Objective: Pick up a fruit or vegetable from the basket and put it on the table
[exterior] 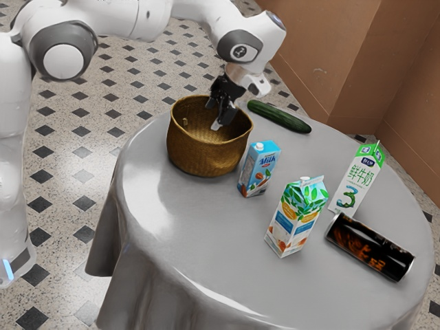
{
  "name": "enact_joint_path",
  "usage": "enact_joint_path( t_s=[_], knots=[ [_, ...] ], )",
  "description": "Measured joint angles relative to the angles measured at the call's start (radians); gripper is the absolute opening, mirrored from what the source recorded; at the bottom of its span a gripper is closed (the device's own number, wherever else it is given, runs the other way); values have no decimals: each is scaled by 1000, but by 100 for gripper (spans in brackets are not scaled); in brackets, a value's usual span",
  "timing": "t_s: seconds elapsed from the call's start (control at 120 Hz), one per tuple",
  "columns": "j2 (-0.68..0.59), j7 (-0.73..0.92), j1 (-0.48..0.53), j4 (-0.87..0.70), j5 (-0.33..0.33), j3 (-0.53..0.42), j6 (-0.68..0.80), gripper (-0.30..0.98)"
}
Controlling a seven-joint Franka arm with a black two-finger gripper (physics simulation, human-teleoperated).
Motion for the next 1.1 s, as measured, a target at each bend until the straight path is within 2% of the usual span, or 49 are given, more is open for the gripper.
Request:
enact_joint_path(
  t_s=[0.342, 0.517, 1.1],
  knots=[
    [-68, 83, 2, -205, 12, 36, 176, 69],
    [-74, 111, -4, -243, 13, 35, 231, 69],
    [-37, 149, -4, -240, 13, 28, 83, 69]
  ],
)
